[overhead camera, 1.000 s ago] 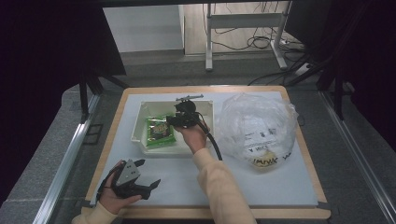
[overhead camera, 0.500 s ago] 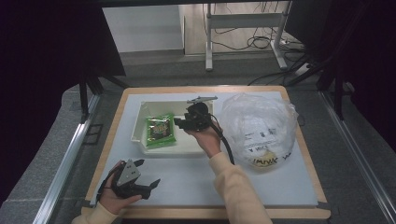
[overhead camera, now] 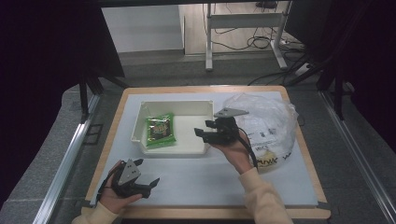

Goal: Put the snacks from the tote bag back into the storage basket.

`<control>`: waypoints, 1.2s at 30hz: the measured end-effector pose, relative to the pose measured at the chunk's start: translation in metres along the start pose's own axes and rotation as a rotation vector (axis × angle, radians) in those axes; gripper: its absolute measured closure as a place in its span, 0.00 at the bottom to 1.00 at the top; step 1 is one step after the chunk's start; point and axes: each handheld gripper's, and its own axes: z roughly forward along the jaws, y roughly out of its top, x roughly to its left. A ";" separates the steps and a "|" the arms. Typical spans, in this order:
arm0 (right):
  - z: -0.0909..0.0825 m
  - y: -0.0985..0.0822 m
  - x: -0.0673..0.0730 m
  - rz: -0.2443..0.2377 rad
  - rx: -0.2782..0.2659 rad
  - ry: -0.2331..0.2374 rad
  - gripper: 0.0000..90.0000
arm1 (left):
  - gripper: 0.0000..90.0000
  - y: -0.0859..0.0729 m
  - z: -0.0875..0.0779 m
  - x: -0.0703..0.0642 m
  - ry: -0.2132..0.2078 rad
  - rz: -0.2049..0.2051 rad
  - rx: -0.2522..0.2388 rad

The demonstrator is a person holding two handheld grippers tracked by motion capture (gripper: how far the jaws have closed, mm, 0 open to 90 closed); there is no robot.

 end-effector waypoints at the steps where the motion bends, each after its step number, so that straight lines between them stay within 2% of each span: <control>1: -0.006 -0.004 -0.001 -0.009 -0.007 0.002 0.46 | 0.11 0.000 0.000 0.000 0.001 -0.001 0.002; 9: -0.056 -0.041 -0.015 -0.035 -0.020 -0.047 0.45 | 0.11 -0.001 0.001 0.000 0.008 0.000 0.010; 15: -0.073 -0.061 -0.021 -0.034 -0.019 -0.075 0.44 | 0.11 -0.001 0.001 0.001 0.011 0.005 0.016; 17: -0.076 -0.072 -0.025 -0.034 0.006 -0.087 0.44 | 0.11 -0.001 0.001 0.001 0.012 0.003 0.015; 23: -0.078 -0.089 -0.031 -0.017 0.038 -0.096 0.42 | 0.11 -0.002 0.000 0.003 0.013 0.000 0.010; 26: -0.078 -0.098 -0.033 -0.024 0.053 -0.103 0.42 | 0.11 -0.002 0.000 0.003 0.011 0.003 0.011; 36: -0.071 -0.106 -0.034 -0.034 0.092 -0.119 0.40 | 0.11 -0.002 0.001 0.002 0.008 0.004 0.010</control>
